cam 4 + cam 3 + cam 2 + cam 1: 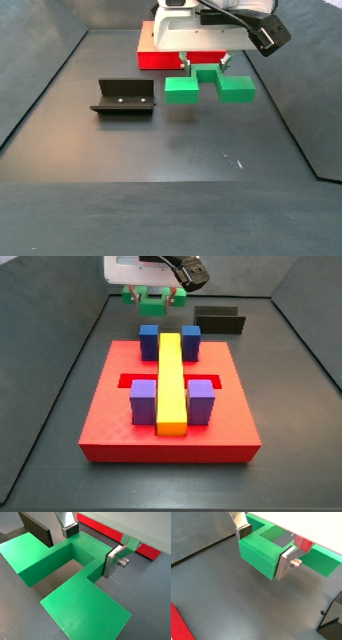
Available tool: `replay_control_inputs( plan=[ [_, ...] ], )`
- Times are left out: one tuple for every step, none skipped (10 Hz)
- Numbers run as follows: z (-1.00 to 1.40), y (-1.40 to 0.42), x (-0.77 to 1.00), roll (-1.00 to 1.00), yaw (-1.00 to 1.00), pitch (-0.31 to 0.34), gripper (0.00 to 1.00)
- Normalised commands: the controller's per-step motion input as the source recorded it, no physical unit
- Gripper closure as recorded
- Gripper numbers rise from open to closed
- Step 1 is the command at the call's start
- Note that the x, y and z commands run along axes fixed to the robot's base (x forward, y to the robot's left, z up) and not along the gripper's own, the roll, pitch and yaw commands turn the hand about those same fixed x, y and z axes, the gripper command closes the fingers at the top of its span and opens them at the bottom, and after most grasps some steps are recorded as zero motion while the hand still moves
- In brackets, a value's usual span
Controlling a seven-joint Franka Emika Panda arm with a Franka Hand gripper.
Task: Pick up the green object. Move up. Place the green object on the fixture. Regrasp the green object. Move to above the board. Insert the green object.
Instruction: Place the green object on the fixture.
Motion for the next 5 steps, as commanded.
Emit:
replay_control_inputs(
  plan=[
    [0.03,0.0,0.0,-0.06,-0.11,0.0,1.0],
    [0.76,0.15,0.14,-0.35,-0.19,0.006,1.0],
    [1.0,0.1,0.51,-0.45,-0.13,0.12,1.0],
    [1.0,0.25,0.43,-0.56,-0.24,0.0,1.0],
    [1.0,0.26,0.34,-0.56,-0.28,0.0,1.0]
  ],
)
